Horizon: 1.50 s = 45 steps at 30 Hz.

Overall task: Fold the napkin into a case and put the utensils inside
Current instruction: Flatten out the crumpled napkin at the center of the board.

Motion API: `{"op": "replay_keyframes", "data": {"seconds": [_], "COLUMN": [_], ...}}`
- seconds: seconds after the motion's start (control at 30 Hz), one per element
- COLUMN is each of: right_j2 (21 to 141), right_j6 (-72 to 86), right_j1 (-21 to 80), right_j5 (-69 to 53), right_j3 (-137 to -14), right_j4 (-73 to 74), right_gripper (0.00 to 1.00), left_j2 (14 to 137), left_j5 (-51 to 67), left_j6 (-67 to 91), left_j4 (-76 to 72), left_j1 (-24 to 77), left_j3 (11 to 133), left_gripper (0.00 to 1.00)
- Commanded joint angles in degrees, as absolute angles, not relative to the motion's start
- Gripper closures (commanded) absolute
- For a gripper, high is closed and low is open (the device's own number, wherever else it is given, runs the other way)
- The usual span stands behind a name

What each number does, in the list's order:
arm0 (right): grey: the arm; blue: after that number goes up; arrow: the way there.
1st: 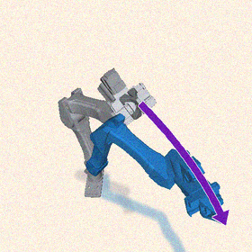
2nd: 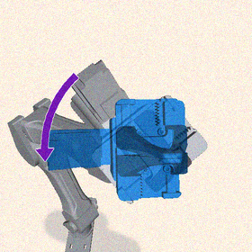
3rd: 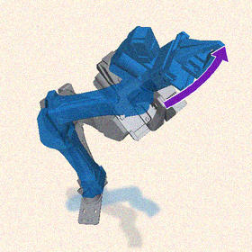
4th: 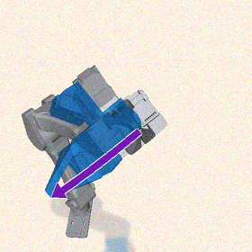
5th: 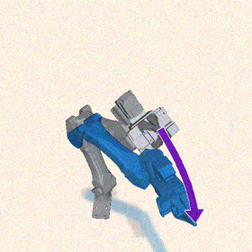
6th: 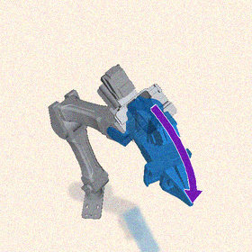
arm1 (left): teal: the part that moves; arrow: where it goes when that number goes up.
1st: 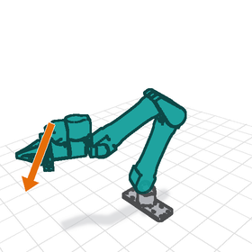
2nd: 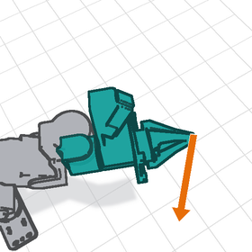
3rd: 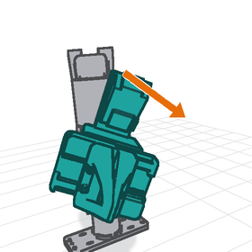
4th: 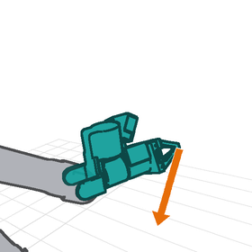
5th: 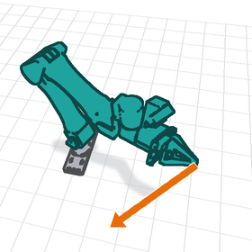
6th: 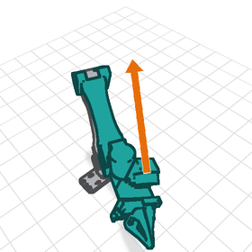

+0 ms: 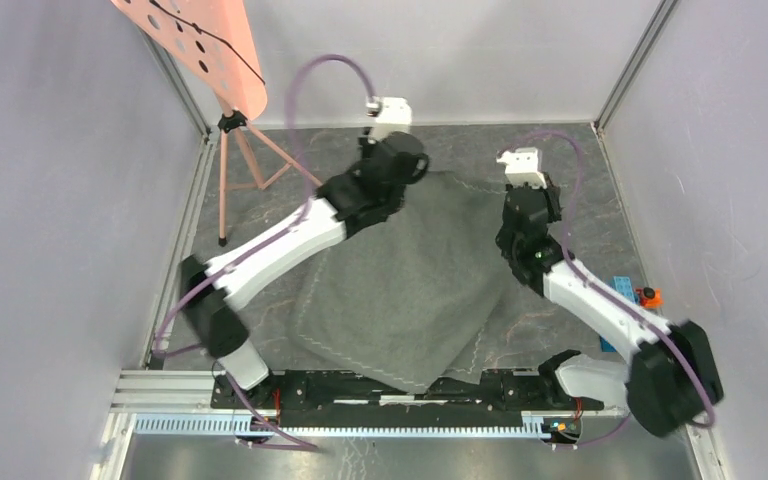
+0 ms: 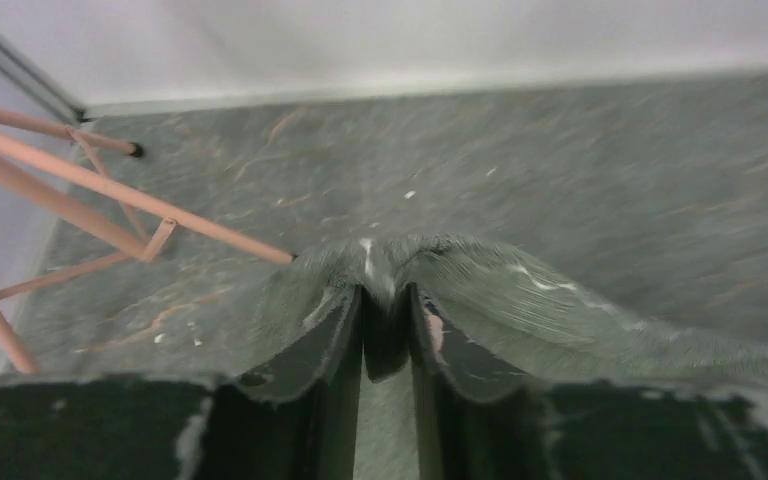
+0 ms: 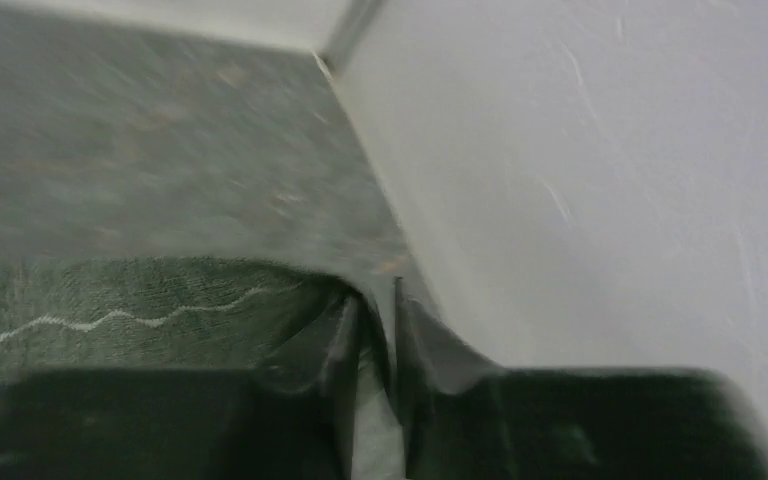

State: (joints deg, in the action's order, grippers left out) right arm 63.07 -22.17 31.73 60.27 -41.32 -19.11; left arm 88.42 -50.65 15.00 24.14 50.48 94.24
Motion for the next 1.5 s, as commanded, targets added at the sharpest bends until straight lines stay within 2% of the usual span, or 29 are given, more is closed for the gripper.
{"op": "replay_keyframes", "data": {"seconds": [0.0, 0.03, 0.07, 0.13, 0.2, 0.3, 0.33, 0.4, 0.53, 0.67, 0.73, 0.9, 1.13, 1.47], "right_j2": [75.35, 81.13, 85.43, 91.18, 88.73, 84.1, 81.84, 78.49, 75.53, 77.84, 78.75, 80.68, 86.54, 95.4], "right_j6": [-15.25, -12.94, -10.33, -5.96, -4.02, -0.17, -0.09, 3.32, 3.35, 5.99, 9.53, 12.49, 13.46, 13.88], "right_j1": [19.34, 18.59, 18.11, 17.87, 17.75, 17.16, 17.17, 17.03, 16.22, 15.67, 14.95, 10.55, 8.29, 8.73], "right_j5": [45.29, 43.87, 43.94, 45.58, 41.64, 27.1, 22.73, 20.68, 24.92, 9.68, 7.1, 4.19, -3.22, -12.27], "right_j3": [-53.01, -60.53, -65.97, -74.37, -73.21, -71.5, -69.32, -65.69, -62.01, -60.58, -59.31, -56.25, -53.17, -51.34], "right_j4": [-11.5, 0.23, 8.25, 22.31, 24.0, 25.77, 24.87, 23.52, 22.4, 20.23, 18.84, 15.33, 11.07, 2.83], "right_gripper": [0.47, 0.27, 0.08, 0.05, 0.02, 0.02, 0.02, 0.02, 0.02, 0.02, 0.03, 0.05, 0.14, 0.27], "left_j2": [99.44, 103.64, 107.8, 112.27, 111.07, 104.31, 101.42, 95.99, 86.28, 79.29, 79.4, 87.67, 103.71, 108.25], "left_j5": [-64.2, -65.09, -66.97, -68.33, -68.52, -60.34, -55.65, -45.44, -24.64, -8.02, -2.75, -2.59, -11.54, -12.63], "left_j6": [5.16, 2.83, 4.35, 7.88, 8.09, 9.18, 10.57, 13.53, 19.17, 26.1, 29.47, 33.36, 35.17, 38.7], "left_j4": [21.28, 23.2, 29.83, 41.16, 42.22, 40.98, 41.57, 42.58, 39.72, 27.62, 21.9, 15.68, 25.25, 26.71], "left_j1": [48.66, 48.37, 48.26, 48.49, 49.39, 50.57, 50.91, 51.14, 51.33, 51.33, 51.33, 51.42, 49.75, 39.26], "left_j3": [101.05, 104.74, 112.02, 121.13, 121.09, 114.37, 111.45, 105.12, 91.26, 75.03, 69.78, 66.83, 76.67, 71.38], "left_gripper": [0.63, 0.56, 0.55, 0.46, 0.36, 0.3, 0.25, 0.18, 0.16, 0.15, 0.15, 0.14, 0.14, 0.13]}}
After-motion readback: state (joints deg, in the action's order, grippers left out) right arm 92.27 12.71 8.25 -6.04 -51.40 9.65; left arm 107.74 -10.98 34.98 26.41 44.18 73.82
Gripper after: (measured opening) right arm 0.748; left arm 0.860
